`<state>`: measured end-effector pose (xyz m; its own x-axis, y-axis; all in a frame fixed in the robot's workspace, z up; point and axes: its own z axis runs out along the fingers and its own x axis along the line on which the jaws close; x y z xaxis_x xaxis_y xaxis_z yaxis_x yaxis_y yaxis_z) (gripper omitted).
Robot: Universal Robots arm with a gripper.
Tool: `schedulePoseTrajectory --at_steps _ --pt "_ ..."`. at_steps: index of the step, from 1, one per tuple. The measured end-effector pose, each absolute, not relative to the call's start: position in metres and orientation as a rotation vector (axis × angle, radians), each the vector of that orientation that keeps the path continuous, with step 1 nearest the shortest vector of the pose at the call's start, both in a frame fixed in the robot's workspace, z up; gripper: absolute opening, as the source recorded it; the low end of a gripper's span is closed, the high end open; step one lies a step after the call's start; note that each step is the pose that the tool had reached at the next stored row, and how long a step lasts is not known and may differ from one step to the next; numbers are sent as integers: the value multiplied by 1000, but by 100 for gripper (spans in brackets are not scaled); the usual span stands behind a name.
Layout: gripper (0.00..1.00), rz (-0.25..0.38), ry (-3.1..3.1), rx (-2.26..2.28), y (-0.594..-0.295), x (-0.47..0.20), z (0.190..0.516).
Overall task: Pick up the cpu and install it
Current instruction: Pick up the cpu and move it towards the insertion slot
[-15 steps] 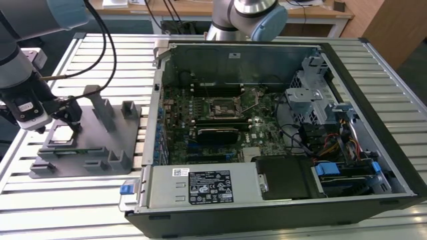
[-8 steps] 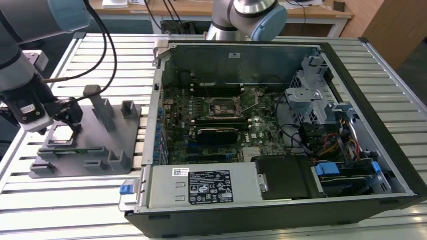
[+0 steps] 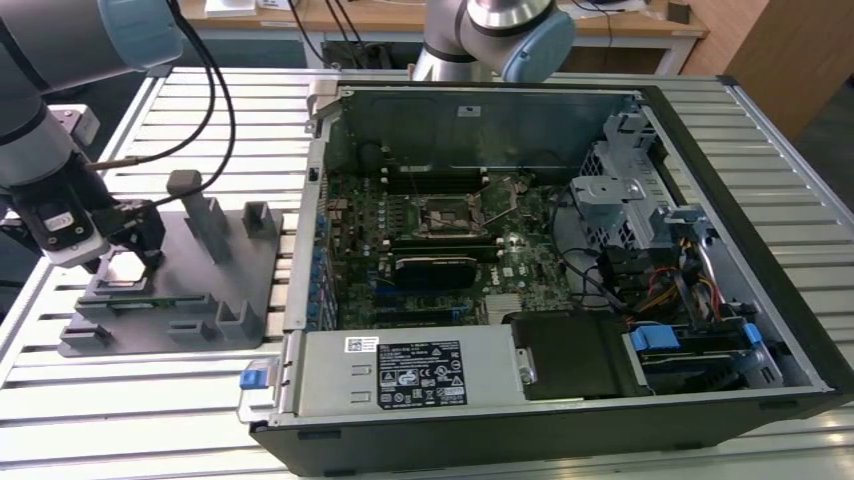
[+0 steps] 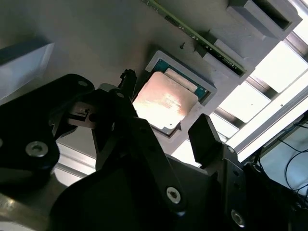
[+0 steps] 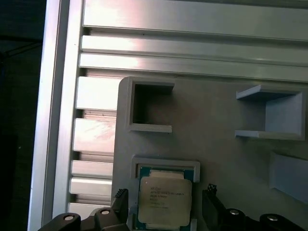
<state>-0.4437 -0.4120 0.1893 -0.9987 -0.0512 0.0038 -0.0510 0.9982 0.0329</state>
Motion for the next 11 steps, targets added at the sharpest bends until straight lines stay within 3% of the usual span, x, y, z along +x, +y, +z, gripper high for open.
schedulePoseTrajectory --at_steps 11 --pt "69 -52 -3136 80 -412 -444 186"
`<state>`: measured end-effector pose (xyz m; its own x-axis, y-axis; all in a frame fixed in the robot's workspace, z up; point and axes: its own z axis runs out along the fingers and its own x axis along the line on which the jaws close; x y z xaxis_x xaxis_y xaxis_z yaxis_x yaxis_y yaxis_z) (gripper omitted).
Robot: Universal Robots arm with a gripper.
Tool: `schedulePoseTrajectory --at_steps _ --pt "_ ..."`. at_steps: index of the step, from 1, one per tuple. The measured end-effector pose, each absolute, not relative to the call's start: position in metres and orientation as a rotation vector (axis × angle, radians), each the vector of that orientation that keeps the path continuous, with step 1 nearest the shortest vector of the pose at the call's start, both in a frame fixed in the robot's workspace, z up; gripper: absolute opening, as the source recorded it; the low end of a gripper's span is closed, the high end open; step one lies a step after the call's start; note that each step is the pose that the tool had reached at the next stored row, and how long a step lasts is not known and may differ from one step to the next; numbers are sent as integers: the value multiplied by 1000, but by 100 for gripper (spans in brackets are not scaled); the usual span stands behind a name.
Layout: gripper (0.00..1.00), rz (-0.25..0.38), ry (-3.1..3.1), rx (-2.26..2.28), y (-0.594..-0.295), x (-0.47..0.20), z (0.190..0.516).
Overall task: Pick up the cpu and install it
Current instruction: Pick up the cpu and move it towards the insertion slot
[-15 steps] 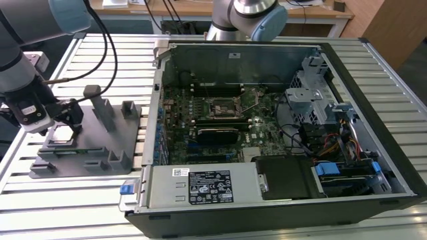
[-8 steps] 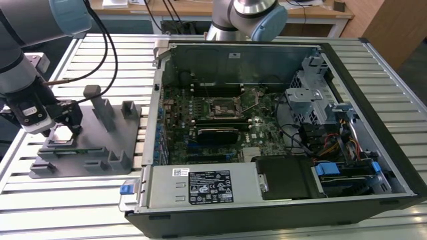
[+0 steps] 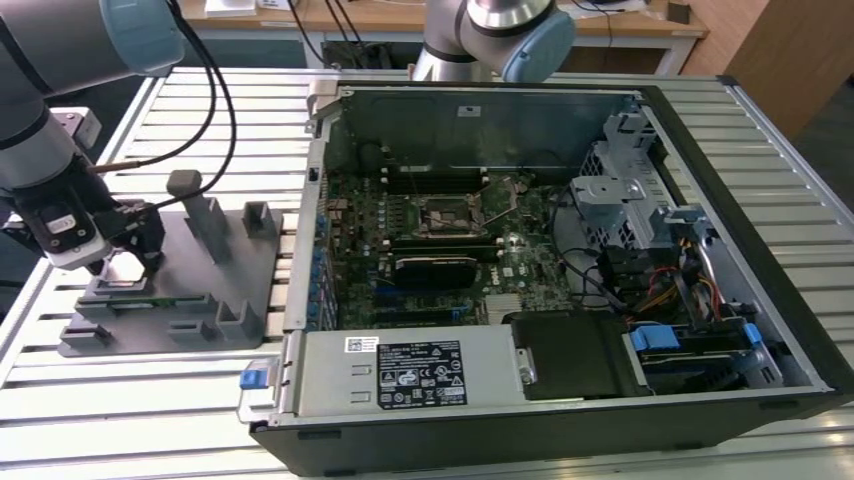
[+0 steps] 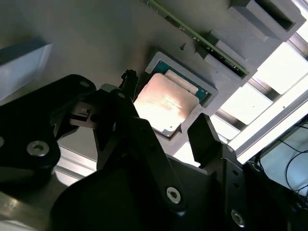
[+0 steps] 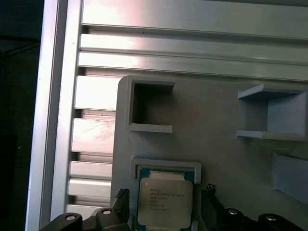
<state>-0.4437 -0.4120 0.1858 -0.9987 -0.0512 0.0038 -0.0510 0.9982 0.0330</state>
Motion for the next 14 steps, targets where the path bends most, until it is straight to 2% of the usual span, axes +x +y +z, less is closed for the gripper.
schedulePoseTrajectory --at_steps 1,2,14 --pt "69 -52 -3136 80 -412 -444 186" --pt "62 -52 -3136 80 -412 -444 185" --pt "62 -52 -3136 74 -412 -444 183"
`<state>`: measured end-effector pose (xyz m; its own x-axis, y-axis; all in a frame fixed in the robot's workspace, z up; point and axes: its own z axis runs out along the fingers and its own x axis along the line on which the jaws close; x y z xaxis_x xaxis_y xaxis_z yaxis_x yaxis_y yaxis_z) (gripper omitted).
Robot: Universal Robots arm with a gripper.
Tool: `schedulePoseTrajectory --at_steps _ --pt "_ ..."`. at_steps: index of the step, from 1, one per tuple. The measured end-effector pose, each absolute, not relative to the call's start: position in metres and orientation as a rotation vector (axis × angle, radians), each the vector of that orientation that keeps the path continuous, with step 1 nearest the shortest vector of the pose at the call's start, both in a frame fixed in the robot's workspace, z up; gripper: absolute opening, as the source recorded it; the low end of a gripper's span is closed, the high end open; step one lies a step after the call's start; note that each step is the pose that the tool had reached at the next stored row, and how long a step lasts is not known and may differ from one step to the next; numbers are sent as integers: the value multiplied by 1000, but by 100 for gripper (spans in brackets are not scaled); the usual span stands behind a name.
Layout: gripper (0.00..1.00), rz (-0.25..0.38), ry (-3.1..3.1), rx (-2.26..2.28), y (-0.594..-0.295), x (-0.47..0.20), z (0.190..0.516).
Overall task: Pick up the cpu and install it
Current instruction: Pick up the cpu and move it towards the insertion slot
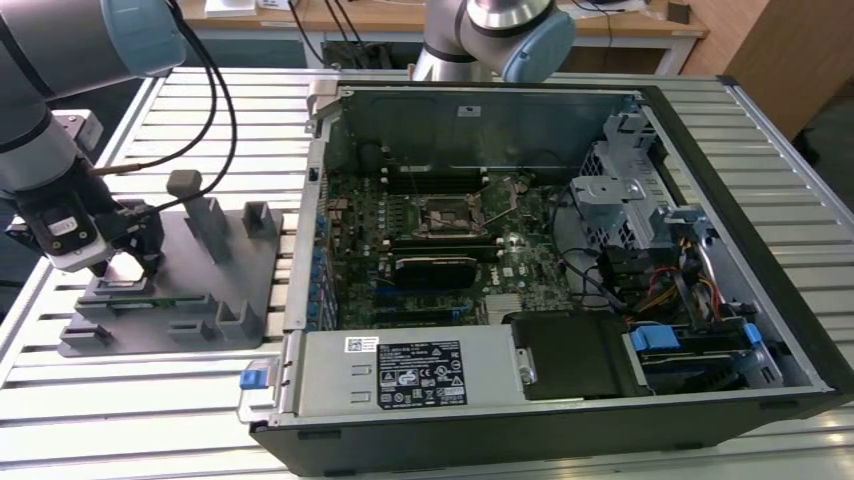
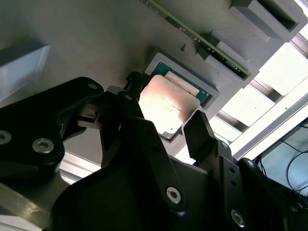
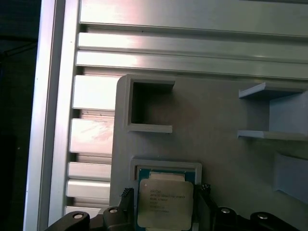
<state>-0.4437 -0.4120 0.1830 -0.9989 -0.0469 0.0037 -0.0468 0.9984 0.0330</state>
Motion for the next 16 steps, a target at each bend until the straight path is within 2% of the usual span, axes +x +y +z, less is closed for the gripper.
schedulePoseTrajectory --at_steps 16 --pt "62 -52 -3136 53 -412 -444 183"
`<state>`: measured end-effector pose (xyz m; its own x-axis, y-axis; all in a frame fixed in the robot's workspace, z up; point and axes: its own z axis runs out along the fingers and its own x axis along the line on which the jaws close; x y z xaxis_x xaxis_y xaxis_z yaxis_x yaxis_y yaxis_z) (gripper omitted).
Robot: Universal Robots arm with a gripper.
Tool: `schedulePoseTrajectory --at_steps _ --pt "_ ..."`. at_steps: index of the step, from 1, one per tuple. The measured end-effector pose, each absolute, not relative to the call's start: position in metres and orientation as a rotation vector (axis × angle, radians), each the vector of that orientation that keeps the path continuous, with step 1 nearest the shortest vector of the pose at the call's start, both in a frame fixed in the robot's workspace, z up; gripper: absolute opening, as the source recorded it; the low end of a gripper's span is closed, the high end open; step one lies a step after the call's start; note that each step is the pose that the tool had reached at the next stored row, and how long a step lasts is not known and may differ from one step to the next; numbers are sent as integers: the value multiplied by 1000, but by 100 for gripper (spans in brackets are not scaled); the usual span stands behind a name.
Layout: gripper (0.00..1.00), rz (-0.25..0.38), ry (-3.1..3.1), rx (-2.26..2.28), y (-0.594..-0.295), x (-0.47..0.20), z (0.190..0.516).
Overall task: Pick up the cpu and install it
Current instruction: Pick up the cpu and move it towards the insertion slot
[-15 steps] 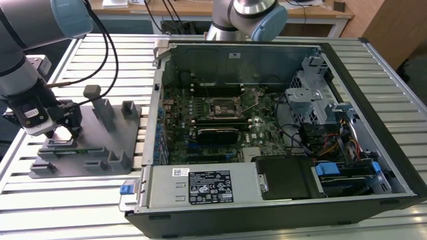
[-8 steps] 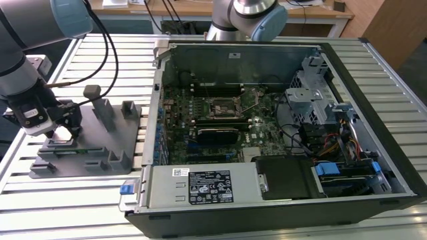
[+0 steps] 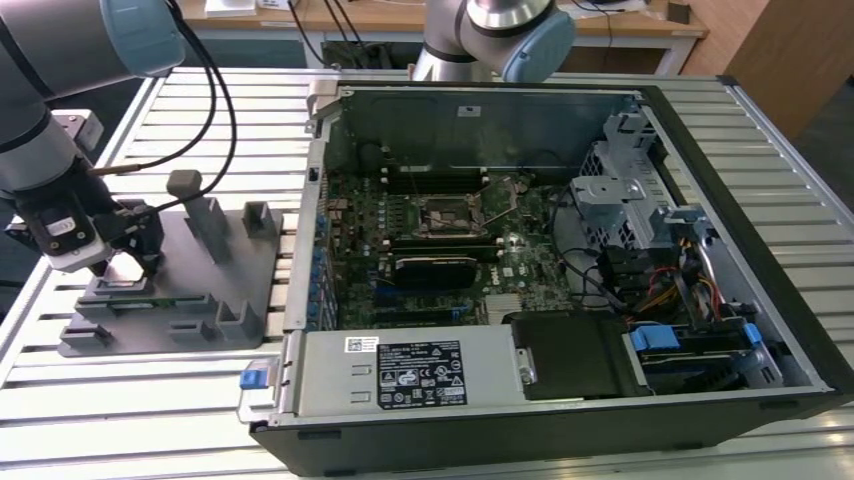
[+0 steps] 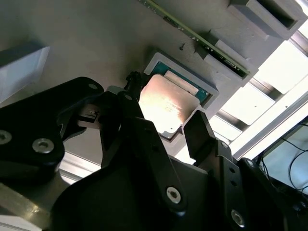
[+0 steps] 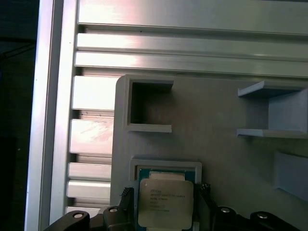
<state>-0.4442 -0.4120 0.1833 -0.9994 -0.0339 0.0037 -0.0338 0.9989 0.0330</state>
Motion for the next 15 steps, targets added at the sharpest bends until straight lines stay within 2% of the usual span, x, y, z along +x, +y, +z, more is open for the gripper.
schedulePoseTrajectory --at_steps 3,4,5,15 --pt "62 -52 -3136 52 -412 -444 183" --pt "55 -52 -3136 52 -412 -444 183" --pt "54 -52 -3137 52 -412 -444 183" --pt "54 -52 -3137 51 -412 -444 190"
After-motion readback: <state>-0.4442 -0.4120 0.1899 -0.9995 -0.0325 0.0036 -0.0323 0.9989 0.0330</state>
